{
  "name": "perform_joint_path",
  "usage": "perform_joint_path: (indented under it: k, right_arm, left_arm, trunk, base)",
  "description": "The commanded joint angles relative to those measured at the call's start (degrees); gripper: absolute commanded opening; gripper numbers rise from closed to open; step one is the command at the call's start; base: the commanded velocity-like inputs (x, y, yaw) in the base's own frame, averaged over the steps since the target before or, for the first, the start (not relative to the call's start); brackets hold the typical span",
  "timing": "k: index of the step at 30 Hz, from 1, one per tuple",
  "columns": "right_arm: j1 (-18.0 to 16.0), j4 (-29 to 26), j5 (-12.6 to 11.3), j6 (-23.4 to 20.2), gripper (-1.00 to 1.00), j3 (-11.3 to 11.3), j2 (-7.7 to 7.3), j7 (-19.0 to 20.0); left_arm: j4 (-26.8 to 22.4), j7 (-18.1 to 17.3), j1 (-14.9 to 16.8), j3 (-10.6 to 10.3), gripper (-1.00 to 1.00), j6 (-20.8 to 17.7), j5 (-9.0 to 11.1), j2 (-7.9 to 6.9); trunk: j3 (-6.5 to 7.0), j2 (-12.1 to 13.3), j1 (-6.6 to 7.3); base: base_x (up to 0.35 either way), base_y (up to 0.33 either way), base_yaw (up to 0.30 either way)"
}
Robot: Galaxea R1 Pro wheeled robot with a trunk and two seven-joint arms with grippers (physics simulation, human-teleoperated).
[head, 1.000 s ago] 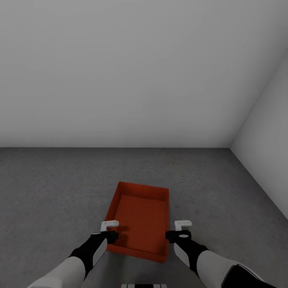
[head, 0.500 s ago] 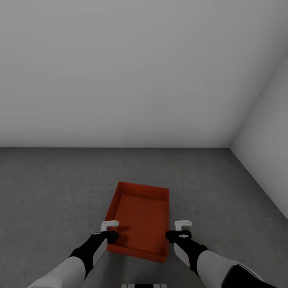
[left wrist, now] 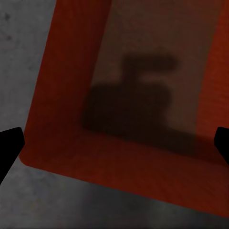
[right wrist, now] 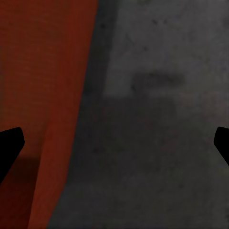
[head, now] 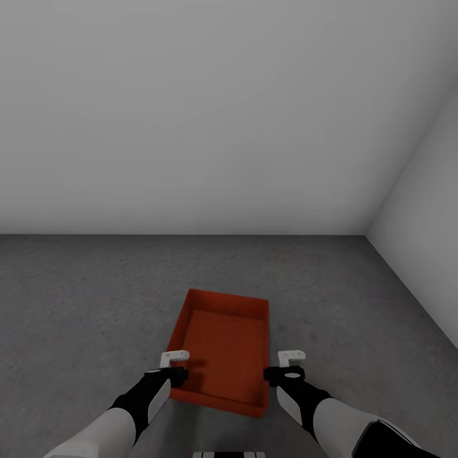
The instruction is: Move the two storage containers from the living room to the garage. In the garage, place one container on the floor and stack the other container on top of it (either order is fine).
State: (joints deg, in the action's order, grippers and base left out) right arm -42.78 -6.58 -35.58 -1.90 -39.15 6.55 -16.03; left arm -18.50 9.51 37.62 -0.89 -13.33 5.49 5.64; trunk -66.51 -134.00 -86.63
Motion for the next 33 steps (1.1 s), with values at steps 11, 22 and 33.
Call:
perform_joint_path:
  k: [11,22,33]
  right_arm:
    - [-0.02,-0.02,-0.37,-0.20,1.00,-0.49,-0.05,-0.36]
    - [-0.02,-0.01,-0.37,-0.21,1.00,-0.49,-0.05,-0.41]
    - [-0.02,-0.01,-0.37,-0.21,1.00,-0.49,-0.05,-0.41]
  left_arm:
    - [-0.13,0.27,0.00,-0.15,1.00,-0.29,0.58,0.07]
    - [-0.10,0.25,0.00,-0.08,1.00,-0.29,0.58,-0.01]
    - [-0.04,0.34,0.00,-0.07,1.00,-0.29,0.58,-0.01]
  trunk:
    - [-0.04,-0.02,0.01]
    - [1.21,2.79,1.55]
    - [3.19,7.20,3.96]
  base:
    - [0.000,0.000,0.000]
    - [0.000,0.000,0.000]
    - [0.000,0.000,0.000]
